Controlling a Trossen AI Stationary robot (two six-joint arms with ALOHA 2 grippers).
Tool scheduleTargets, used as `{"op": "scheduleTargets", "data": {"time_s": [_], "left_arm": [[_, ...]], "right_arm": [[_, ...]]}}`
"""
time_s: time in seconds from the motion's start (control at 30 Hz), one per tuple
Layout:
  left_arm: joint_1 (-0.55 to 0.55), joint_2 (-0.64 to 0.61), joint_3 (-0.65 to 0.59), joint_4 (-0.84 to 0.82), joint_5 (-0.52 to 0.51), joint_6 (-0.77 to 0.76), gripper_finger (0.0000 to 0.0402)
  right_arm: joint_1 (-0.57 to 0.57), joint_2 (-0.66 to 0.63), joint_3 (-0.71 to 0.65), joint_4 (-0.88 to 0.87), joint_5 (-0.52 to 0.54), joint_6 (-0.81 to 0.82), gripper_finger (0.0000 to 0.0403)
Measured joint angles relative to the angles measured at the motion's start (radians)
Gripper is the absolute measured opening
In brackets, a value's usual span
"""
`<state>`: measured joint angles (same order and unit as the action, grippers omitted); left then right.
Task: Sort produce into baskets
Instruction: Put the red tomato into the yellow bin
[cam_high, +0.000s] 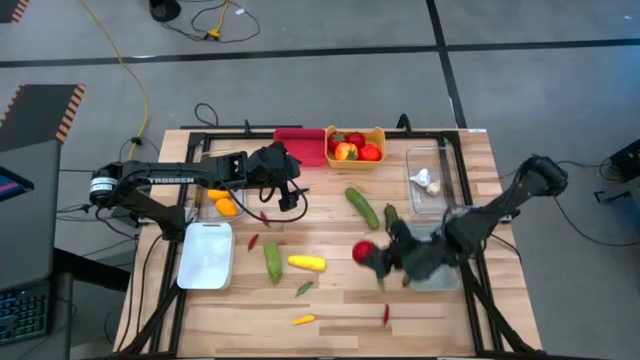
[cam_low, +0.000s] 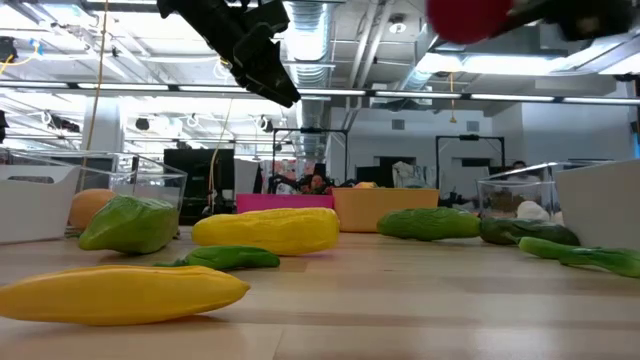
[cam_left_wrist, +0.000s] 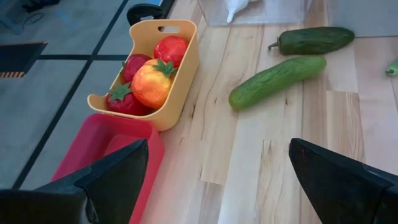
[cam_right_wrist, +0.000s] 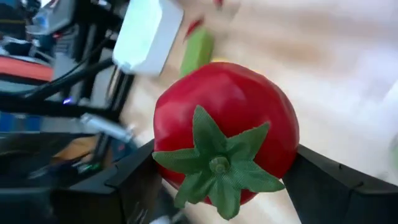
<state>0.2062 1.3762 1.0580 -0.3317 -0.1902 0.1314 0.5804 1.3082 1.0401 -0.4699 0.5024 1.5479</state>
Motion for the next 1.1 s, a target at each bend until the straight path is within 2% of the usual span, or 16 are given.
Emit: {"op": "scheduleTargets", "data": {"time_s": [0.23,0.5,0.8,1.1], "left_arm": [[0.0,0.0,0.0,0.0,0.0,0.001,0.0376],[0.0,0.0,0.0,-0.003,-0.001,0.045,0.0376],[0.0,0.0,0.0,-0.022,-0.001,0.044,0.0376],[0.0,0.0,0.0,-0.023,-0.001,0.042,0.0376]], "right_arm": [[-0.272,-0.064,0.0,-0.03,-0.001,-0.452,0.0321],[-0.595,-0.039,0.0,-0.024,-0.001,-0.882,0.0321],[-0.859,0.079,0.0,-0.007,-0.003,-1.061,0.0337],[-1.0,0.216,0.0,0.0,-0.004,-1.079,0.034]]}}
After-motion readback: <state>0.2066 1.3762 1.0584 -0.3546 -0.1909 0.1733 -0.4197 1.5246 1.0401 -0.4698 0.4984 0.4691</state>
